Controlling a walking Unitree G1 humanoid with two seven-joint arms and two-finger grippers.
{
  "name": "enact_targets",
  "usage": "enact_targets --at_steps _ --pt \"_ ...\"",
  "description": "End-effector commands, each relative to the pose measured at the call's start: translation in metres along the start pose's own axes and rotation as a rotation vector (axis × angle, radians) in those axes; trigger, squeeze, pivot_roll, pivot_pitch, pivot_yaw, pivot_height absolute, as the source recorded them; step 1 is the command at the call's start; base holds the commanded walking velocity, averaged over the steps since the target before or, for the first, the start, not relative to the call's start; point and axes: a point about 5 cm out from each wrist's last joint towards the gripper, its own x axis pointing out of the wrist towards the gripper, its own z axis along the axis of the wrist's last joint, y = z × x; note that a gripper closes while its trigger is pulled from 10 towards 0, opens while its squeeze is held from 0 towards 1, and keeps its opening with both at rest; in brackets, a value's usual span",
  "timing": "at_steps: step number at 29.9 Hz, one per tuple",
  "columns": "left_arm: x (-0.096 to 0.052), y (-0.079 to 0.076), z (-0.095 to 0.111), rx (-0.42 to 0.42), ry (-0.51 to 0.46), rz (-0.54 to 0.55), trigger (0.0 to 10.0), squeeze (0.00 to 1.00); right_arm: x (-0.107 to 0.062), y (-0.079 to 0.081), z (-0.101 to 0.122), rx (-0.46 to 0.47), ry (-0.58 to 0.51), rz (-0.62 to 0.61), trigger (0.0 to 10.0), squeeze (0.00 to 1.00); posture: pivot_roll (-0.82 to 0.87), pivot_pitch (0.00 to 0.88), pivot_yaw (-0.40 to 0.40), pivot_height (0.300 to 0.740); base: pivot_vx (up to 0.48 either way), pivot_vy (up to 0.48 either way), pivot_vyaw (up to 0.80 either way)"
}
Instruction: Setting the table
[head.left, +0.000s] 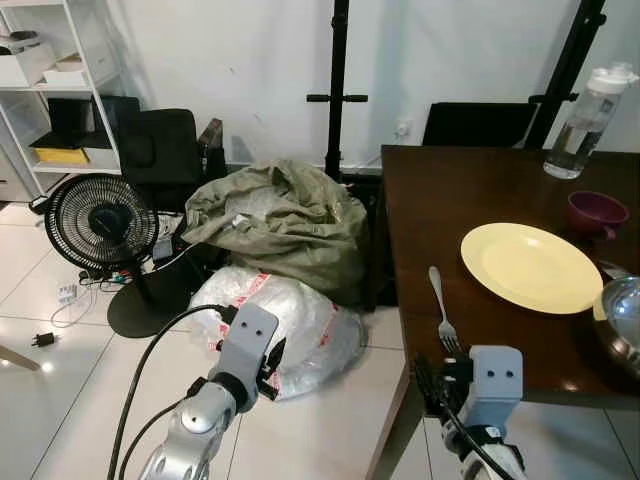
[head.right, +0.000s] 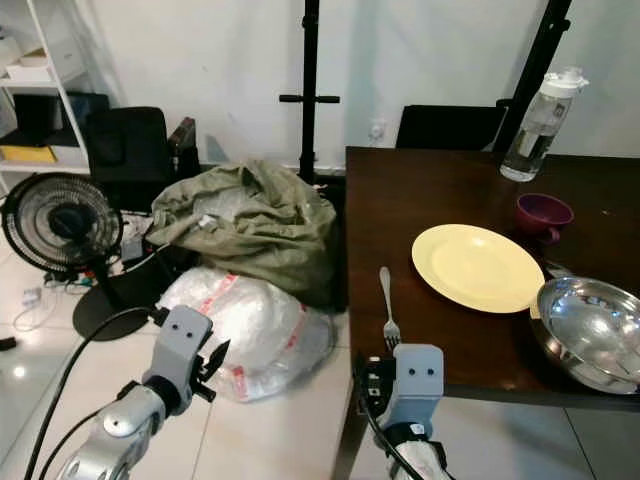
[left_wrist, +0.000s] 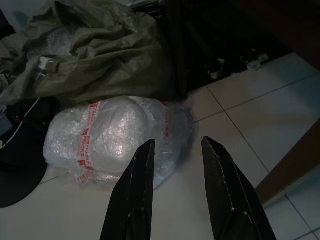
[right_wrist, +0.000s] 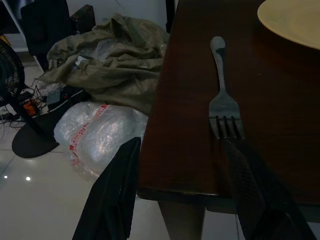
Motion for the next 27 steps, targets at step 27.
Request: enact_targets --at_steps 27 --pt "-0.0093 -0.0044 -0.0033 -0.04 0.024 0.007 10.0 0.0 -0.0018 0.0003 -0.005 0.017 0.041 -0.007 10.0 0.0 -0.07 0.112 0.089 0.74 0.0 0.0 0.0"
